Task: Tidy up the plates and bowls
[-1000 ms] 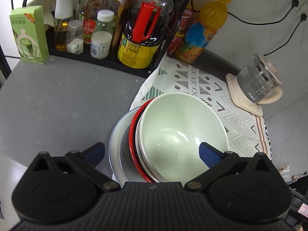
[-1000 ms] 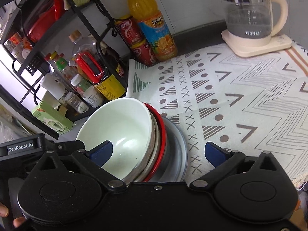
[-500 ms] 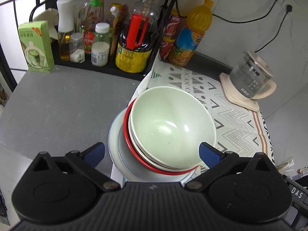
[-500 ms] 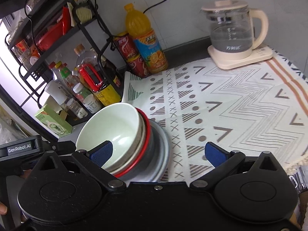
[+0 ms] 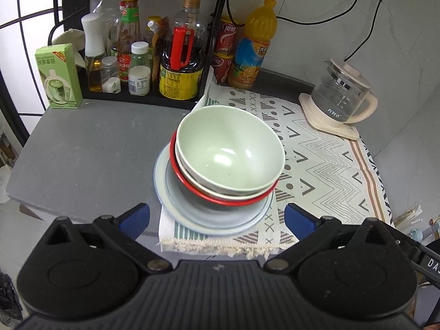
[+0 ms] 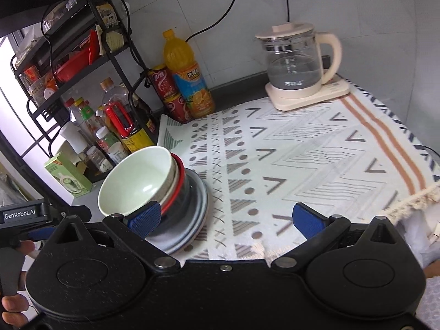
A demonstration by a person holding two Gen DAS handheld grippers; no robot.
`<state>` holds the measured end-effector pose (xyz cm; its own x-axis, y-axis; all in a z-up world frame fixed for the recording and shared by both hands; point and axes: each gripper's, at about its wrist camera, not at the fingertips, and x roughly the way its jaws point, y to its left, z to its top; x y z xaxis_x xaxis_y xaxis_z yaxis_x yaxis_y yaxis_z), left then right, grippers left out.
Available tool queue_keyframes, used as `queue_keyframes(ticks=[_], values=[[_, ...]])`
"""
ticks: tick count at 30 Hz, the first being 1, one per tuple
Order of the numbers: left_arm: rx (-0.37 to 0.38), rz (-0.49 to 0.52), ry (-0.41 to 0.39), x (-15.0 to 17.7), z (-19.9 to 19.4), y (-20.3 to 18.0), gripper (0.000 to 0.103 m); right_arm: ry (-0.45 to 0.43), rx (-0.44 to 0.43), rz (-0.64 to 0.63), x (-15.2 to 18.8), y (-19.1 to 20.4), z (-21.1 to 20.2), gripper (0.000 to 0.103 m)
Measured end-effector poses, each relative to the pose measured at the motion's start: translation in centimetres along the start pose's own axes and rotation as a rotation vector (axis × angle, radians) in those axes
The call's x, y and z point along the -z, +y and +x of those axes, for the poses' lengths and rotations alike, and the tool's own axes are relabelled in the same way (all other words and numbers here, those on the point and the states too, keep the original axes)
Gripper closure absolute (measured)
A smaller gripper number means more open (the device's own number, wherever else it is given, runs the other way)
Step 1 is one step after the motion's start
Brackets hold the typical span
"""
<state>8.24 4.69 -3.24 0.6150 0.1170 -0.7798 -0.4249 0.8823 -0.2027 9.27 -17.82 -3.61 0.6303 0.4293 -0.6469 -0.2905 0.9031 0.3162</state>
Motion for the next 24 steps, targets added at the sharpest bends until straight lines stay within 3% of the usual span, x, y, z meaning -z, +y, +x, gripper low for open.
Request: queue_keyframes(ticks=[12, 24], values=[[0.059, 0.101, -0.043, 0.9, -3.6, 0.7, 0.0, -0.083, 0.079, 0.028, 2.1, 0.4, -5.0, 0.0], [0.084, 0.234, -0.048, 3.1, -6.9, 4.0, 0.0, -0.139, 0.186, 0.054, 5.7, 4.5, -8.5, 0.0]])
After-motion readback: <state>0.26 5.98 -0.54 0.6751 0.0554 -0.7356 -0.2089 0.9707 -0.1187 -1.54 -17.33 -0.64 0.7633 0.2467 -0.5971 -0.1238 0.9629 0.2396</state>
